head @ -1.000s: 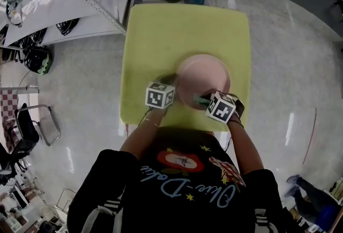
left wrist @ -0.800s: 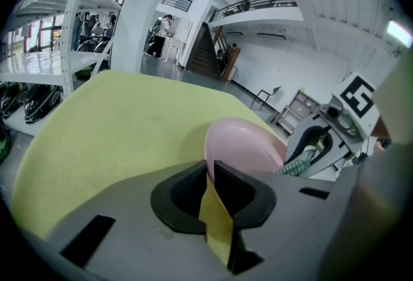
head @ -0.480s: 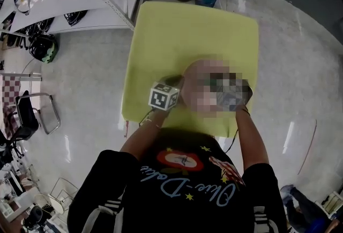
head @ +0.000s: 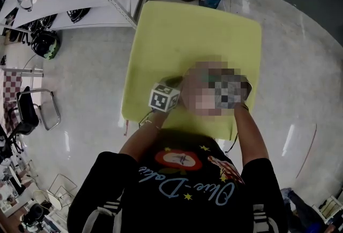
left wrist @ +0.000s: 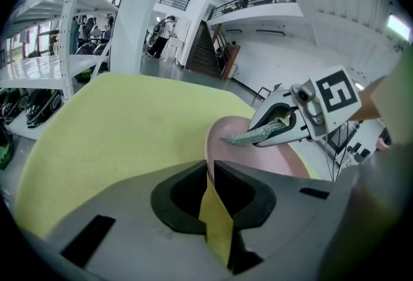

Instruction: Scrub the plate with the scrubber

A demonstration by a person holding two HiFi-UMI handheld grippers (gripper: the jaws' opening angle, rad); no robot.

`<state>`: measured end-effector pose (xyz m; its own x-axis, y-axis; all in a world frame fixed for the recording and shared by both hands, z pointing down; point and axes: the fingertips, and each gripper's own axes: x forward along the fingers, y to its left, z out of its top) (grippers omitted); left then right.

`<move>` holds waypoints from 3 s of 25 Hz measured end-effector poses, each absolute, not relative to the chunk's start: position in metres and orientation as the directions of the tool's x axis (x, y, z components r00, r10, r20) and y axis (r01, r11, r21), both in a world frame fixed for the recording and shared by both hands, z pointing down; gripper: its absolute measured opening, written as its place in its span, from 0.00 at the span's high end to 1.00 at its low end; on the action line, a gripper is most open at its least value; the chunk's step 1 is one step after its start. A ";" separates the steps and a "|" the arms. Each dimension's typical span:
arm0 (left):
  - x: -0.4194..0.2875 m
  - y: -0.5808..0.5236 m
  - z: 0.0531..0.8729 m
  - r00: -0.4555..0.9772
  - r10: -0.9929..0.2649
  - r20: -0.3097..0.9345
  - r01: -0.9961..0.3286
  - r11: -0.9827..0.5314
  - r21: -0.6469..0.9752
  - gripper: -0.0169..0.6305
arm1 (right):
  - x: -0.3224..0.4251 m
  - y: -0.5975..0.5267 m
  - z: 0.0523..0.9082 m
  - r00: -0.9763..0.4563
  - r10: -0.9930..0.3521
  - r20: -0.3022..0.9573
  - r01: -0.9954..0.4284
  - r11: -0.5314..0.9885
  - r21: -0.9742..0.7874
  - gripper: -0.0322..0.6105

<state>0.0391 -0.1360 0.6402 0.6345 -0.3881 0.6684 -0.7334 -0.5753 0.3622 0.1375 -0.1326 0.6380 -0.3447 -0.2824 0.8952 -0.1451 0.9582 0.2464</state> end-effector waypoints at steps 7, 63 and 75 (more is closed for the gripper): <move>0.036 -0.135 0.641 0.639 -0.391 0.663 -0.731 -0.578 0.363 0.93 | 0.152 -0.115 0.644 -0.314 -0.263 0.912 -0.230 0.953 0.196 0.85; 0.015 -0.139 0.578 0.742 -0.477 0.470 -0.661 -0.639 0.395 0.95 | 0.102 -0.048 0.587 -0.508 -0.462 0.727 -0.745 0.659 -0.103 0.85; 0.012 -0.133 0.497 0.798 -0.480 0.365 -0.585 -0.762 0.276 0.97 | 0.113 -0.075 0.508 -0.461 -0.715 0.526 -0.870 0.480 -0.110 0.85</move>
